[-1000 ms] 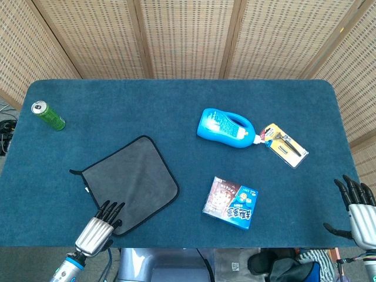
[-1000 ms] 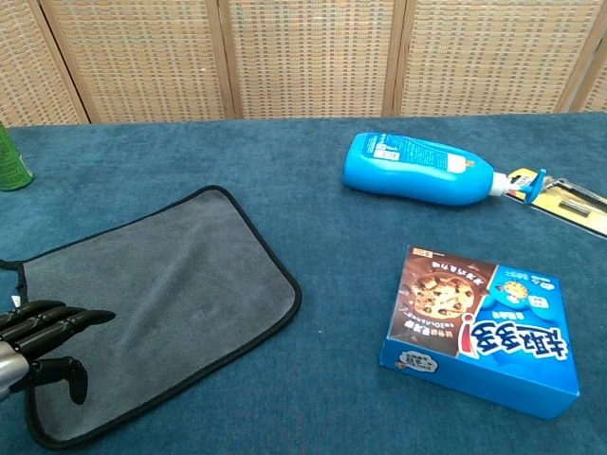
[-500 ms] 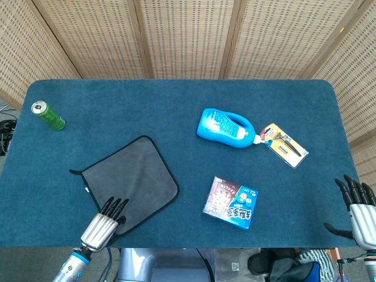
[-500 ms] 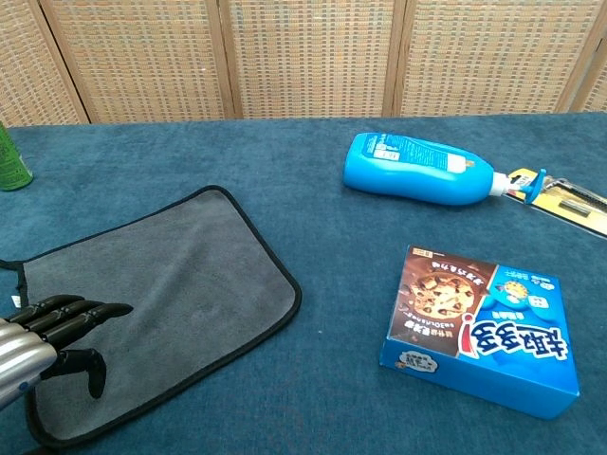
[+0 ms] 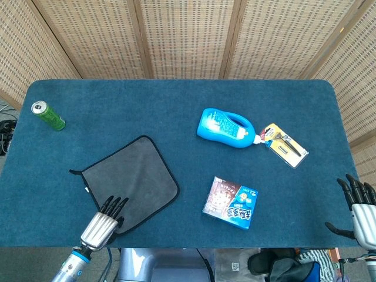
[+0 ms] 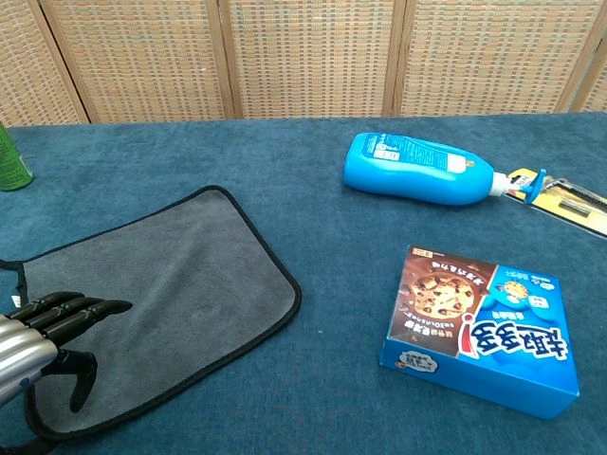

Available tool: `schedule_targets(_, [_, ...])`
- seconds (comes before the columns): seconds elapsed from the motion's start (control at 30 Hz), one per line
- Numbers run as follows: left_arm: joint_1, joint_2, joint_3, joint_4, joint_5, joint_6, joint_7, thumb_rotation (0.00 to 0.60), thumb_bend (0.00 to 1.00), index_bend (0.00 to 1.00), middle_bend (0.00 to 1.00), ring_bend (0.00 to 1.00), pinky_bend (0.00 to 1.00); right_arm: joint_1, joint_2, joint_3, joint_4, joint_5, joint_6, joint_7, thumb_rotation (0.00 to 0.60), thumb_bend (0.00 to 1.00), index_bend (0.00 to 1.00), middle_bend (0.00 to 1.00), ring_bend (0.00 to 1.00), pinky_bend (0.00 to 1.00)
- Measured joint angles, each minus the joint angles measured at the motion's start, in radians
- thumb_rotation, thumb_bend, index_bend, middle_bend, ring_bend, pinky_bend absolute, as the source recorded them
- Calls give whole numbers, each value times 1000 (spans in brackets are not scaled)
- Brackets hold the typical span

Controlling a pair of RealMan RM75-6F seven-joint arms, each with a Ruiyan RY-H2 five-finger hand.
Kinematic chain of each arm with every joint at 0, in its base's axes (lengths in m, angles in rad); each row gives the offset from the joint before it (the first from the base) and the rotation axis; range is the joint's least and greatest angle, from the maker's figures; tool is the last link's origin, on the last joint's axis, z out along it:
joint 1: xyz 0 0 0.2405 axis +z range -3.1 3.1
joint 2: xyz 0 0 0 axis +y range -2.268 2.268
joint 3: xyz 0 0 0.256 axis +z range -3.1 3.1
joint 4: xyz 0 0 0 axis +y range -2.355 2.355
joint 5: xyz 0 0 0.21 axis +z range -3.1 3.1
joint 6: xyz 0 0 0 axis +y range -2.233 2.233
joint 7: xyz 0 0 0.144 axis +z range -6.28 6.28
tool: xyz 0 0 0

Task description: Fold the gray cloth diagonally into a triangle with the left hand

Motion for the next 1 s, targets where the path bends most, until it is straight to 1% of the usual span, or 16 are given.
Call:
schedule_targets(0.07, [-2,0,-2,1,-3,-2,4,600,316,532,0,0,0,0,1,0,0,0,0,0,600,0,0,0,0,0])
schedule_targets(0.2, [-5,-2,-5,3,-9,-5,5,600,424,549,0,0,0,0,1,-1,0,-1,-2,-2,600,0,0,0,0,0])
schedule_targets(0.23, [-6,-2,-5,3,-10,-5,4,600,435,555,0,0,0,0,1,-1,0,-1,-3,-2,600,0,0,0,0,0])
schedule_targets(0.53, [-13,-5,2,6,2,2,-15,600,451,579,0,0,0,0,0,-1,0,0,-3,-3,600,0,0,0,0,0])
schedule_targets(0.63, [-15,-1,-3,4,4,10,-22,600,452,580,0,0,0,0,1,-1,0,-1,-3,-1,600,0,0,0,0,0])
schedule_targets(0.83, [-35,9,-34,-1,-8,6,-20,600,452,581,0,0,0,0,1,-2,0,-3,-4,-3,600,0,0,0,0,0])
schedule_targets(1.0, [-65,16,-79,-5,-38,-11,-18,600,452,581,0,0,0,0,0,-1,3,1,-7,-3,600,0,0,0,0,0])
